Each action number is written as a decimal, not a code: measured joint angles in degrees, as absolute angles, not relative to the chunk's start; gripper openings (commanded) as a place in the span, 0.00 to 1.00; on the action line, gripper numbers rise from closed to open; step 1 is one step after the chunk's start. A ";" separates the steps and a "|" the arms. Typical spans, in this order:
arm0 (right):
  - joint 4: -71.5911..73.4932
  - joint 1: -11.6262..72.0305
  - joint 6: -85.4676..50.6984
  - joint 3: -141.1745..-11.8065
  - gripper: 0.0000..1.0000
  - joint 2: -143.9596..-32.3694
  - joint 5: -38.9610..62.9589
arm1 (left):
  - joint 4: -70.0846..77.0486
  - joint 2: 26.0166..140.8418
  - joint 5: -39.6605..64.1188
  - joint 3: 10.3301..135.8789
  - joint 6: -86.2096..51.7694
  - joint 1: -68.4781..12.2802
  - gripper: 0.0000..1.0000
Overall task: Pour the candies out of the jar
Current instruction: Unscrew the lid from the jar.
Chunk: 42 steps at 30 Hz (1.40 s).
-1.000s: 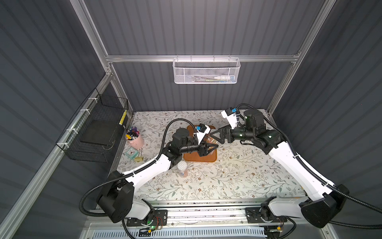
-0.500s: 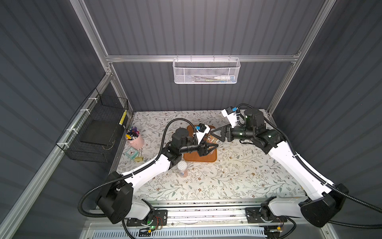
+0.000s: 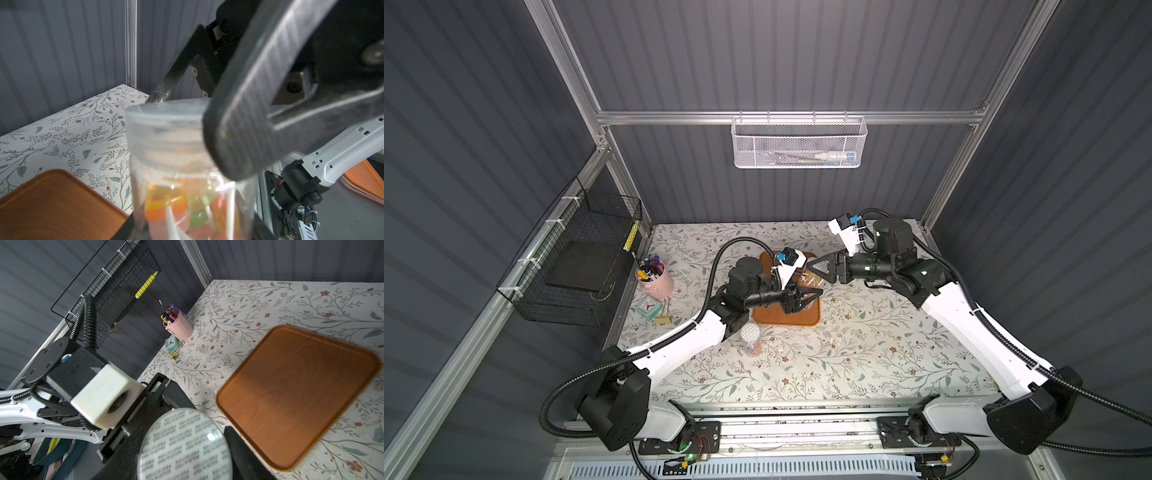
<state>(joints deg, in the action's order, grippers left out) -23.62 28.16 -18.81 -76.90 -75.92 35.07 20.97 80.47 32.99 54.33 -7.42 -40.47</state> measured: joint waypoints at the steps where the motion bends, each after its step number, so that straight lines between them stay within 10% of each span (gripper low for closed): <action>1: -23.62 28.16 -18.61 -76.90 0.58 -75.92 34.96 | 20.97 80.47 32.99 54.33 -7.42 -40.47 0.00; 42: -17.63 23.51 -8.88 -73.82 0.56 -73.84 48.12 | 29.15 82.21 40.42 54.39 -11.18 -40.45 0.00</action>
<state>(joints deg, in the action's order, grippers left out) -17.63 23.51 -8.88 -73.82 -73.84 48.12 29.15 82.21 40.42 54.39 -11.18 -40.45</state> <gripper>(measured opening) 0.560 0.564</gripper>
